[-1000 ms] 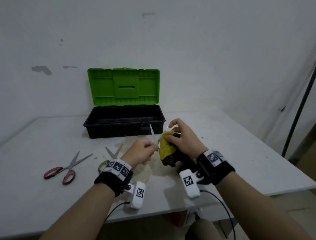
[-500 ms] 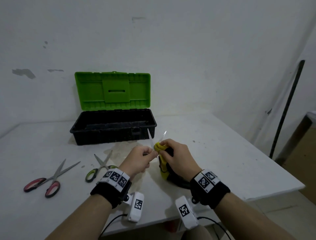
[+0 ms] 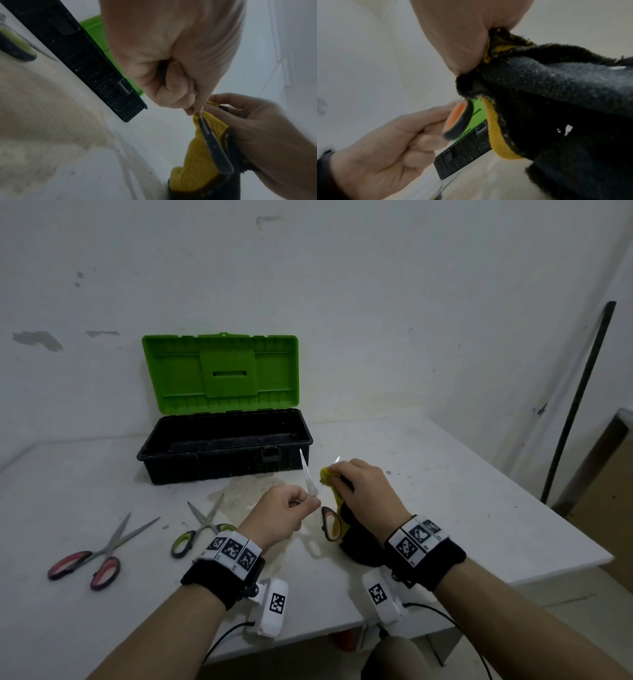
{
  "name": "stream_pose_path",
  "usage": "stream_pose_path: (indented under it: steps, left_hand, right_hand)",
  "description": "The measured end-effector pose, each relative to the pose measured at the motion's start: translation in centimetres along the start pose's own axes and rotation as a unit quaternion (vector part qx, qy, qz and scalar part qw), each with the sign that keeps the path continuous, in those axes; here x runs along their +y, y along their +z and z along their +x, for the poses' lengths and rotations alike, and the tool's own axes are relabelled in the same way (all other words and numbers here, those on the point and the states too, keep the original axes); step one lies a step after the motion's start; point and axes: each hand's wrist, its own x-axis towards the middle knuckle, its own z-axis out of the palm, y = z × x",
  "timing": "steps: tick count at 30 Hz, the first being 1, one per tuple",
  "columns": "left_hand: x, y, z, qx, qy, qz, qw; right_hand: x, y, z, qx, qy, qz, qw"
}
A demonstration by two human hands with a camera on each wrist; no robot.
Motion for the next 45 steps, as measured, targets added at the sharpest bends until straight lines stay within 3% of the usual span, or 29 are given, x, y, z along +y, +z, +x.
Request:
stream_pose_path:
  steps: [3, 6, 11, 18, 23, 27, 30, 34, 37, 42, 45]
  left_hand:
    - [-0.2, 0.0, -0.2, -0.016, -0.014, -0.009, 1.000]
    - [-0.2, -0.1, -0.1, -0.013, -0.033, -0.029, 0.999]
    - [0.4, 0.1, 0.1, -0.018, -0.025, -0.038, 0.999]
    - [1.0, -0.1, -0.2, -0.015, -0.010, 0.004, 1.000]
    - [1.4, -0.2, -0.2, -0.018, 0.023, 0.074, 0.997]
    - [1.5, -0.4, -0.4, -0.019, 0.029, 0.099, 0.994]
    - [1.6, -0.3, -0.5, -0.018, -0.014, 0.014, 1.000]
    - [2.1, -0.2, -0.2, -0.025, -0.074, -0.133, 0.988]
    - [2.4, 0.0, -0.2, -0.037, -0.073, -0.143, 0.986]
    - [2.1, 0.0, -0.4, -0.039, -0.068, -0.131, 0.988]
    - [2.2, -0.2, -0.2, -0.034, -0.070, -0.149, 0.986]
  right_hand:
    - [1.1, -1.0, 1.2, 0.037, 0.052, -0.017, 0.998]
    - [0.8, -1.6, 1.0, 0.059, 0.033, -0.002, 0.998]
    - [-1.2, 0.0, -1.3, -0.029, -0.038, 0.004, 0.999]
    - [0.8, -1.9, 1.6, 0.063, 0.047, -0.018, 0.997]
    - [-1.9, -1.2, 0.2, -0.039, -0.015, -0.021, 0.999]
    - [-0.1, -1.9, 1.6, 0.001, 0.041, -0.054, 0.998]
    - [0.7, -2.7, 2.0, 0.072, 0.042, -0.024, 0.996]
    - [-1.1, -1.6, -0.1, 0.008, -0.049, 0.018, 0.999]
    - [-0.6, -1.0, 0.0, 0.008, -0.050, 0.019, 0.999]
    - [1.1, -2.3, 2.0, 0.111, 0.002, 0.018, 0.994]
    - [-0.3, -2.0, 0.9, 0.067, -0.061, 0.033, 0.995]
